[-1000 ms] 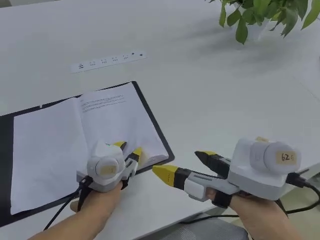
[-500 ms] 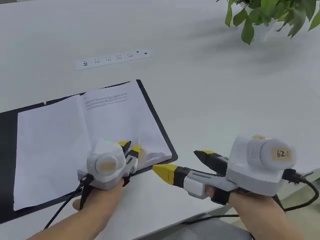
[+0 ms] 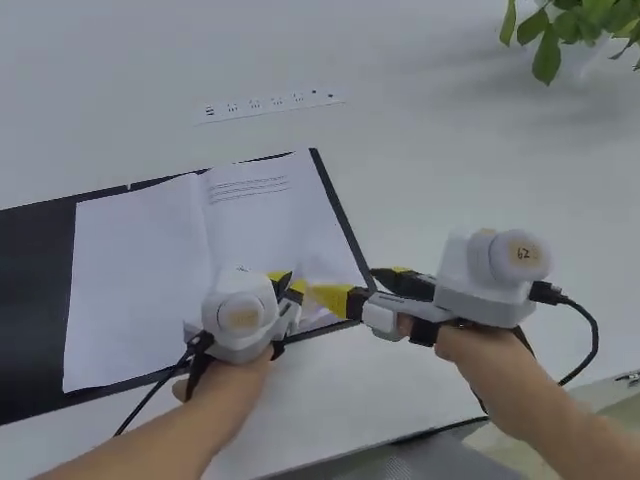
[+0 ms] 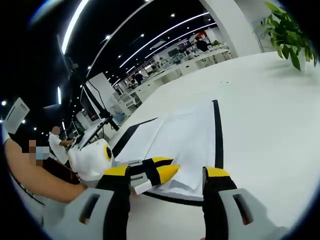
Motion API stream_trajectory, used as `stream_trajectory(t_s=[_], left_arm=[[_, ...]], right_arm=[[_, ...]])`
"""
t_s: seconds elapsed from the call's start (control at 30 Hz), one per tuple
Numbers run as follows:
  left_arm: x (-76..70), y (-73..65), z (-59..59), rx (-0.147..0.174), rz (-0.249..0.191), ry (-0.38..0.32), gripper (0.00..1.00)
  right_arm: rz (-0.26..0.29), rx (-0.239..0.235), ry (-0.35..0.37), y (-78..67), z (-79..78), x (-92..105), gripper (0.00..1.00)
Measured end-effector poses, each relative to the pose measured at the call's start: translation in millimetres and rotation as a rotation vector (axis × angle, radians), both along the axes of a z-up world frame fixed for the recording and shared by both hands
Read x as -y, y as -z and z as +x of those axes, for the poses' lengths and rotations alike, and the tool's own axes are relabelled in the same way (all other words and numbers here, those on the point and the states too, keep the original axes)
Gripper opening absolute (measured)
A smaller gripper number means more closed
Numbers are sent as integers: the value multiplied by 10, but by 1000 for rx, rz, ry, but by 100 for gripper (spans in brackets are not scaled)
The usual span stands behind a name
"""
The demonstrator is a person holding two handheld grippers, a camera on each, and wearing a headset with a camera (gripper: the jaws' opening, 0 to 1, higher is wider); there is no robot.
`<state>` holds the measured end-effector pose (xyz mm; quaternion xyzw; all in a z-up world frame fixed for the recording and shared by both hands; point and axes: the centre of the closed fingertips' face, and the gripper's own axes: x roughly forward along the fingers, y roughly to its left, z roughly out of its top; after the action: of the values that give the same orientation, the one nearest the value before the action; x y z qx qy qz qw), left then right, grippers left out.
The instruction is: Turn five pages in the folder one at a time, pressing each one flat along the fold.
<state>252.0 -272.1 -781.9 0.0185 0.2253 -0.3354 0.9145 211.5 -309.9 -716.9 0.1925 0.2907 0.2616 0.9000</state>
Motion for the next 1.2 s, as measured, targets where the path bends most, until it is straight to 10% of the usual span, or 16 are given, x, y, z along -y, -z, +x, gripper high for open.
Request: stream_trajectory(t_s=[0.47,1.2], left_arm=[[1,-7,-9,5,-11,-5,7],[3,-5,-7,0,-21,-7,8]], right_arm=[[22,-72,-22,352,515,63,45],[117,-204,12,540,499,147,5]])
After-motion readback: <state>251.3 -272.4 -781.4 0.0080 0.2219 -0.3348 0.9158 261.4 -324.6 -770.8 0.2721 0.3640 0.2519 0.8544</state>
